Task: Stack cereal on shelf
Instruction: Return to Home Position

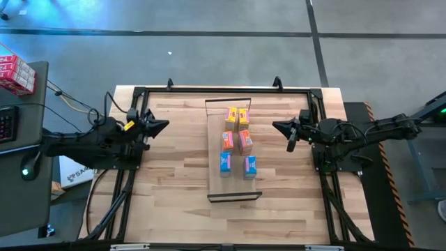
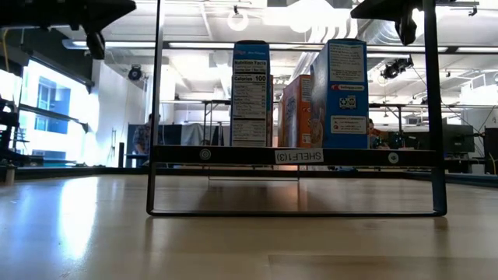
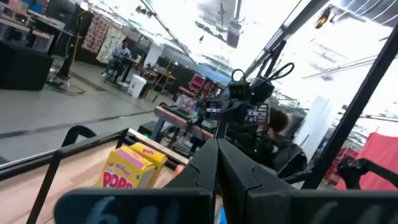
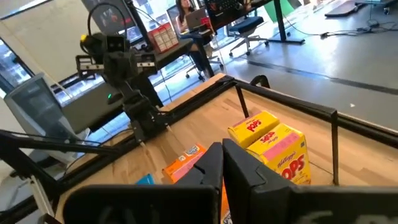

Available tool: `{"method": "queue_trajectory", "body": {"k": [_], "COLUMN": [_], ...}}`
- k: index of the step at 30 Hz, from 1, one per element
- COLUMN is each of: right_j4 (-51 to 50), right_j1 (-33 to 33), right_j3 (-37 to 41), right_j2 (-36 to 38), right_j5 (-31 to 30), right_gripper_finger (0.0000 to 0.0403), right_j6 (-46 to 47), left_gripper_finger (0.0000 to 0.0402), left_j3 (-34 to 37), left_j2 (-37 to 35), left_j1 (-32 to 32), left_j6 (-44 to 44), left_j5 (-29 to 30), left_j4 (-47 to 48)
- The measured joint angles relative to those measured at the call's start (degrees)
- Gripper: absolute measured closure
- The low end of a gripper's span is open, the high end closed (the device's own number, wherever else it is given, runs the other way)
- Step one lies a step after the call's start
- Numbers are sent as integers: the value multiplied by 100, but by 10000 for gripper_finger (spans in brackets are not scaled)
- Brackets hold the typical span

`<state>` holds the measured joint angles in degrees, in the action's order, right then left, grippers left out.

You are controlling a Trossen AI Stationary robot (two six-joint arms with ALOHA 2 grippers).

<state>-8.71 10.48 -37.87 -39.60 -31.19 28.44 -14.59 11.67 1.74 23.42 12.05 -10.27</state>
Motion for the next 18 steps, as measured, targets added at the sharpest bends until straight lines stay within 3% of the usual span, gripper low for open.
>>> {"method": "queue_trajectory", "body": {"k": [10, 18], "right_j4": [22, 20], "right_j1": [0, 0], "right_j3": [0, 0], "right_j2": [-2, 0], "right_j5": [27, 34], "right_gripper_finger": [403, 403], "right_j6": [366, 458], "left_gripper_finger": [401, 401], "left_j3": [525, 581], "left_j2": [-1149, -1143], "left_j1": [-2, -2], "left_j6": [-33, 7], "left_j5": [-99, -32], "left_j4": [239, 487]}}
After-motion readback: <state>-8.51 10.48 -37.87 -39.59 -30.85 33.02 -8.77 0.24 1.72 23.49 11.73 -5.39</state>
